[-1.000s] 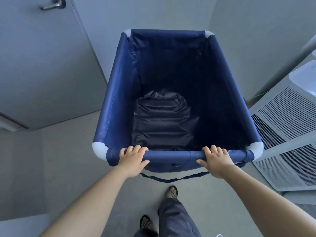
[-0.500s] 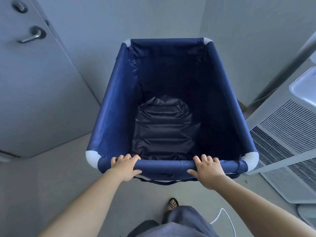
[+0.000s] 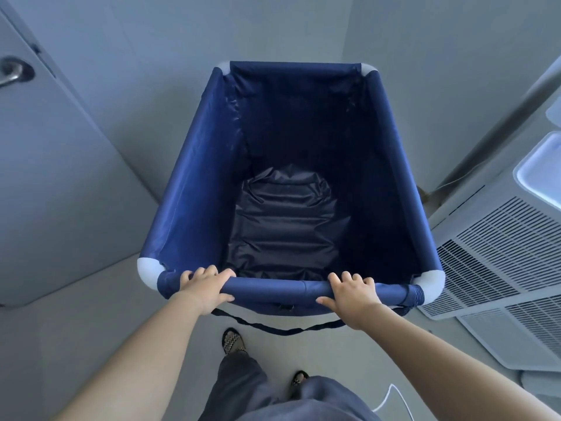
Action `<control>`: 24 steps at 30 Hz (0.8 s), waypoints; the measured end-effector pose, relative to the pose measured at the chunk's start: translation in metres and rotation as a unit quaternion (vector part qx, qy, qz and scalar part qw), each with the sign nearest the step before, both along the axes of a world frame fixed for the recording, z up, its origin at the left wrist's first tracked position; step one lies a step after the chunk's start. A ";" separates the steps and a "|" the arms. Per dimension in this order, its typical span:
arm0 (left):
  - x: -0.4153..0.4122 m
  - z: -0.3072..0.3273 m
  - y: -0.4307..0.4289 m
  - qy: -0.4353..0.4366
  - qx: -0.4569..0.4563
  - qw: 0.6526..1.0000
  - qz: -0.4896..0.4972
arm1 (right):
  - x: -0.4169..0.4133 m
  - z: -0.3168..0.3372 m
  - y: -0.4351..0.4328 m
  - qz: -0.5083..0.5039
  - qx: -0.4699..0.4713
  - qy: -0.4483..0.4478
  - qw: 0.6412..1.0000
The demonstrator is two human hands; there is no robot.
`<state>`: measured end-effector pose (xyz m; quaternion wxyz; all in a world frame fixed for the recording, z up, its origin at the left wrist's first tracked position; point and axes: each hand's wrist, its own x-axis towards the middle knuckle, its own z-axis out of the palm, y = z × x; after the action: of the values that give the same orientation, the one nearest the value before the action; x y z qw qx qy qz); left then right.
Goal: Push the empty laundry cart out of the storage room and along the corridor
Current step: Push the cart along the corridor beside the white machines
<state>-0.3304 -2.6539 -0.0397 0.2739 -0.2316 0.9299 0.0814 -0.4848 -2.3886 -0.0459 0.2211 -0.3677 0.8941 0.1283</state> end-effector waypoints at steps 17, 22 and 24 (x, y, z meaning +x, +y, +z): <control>-0.129 -0.006 -0.104 0.015 0.011 0.997 -0.073 | -0.084 0.005 -0.087 -0.076 0.034 0.022 0.996; -0.157 -0.008 -0.128 0.024 0.013 0.994 -0.106 | -0.100 0.006 -0.105 -0.094 0.047 0.033 0.994; -0.166 -0.008 -0.138 0.029 0.018 0.992 -0.120 | -0.106 0.006 -0.112 -0.105 0.055 0.028 0.992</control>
<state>-0.4967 -2.7920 -0.0476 0.2586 -0.1111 0.9569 0.0711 -0.5904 -2.5007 -0.0400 0.2283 -0.2549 0.9253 0.1636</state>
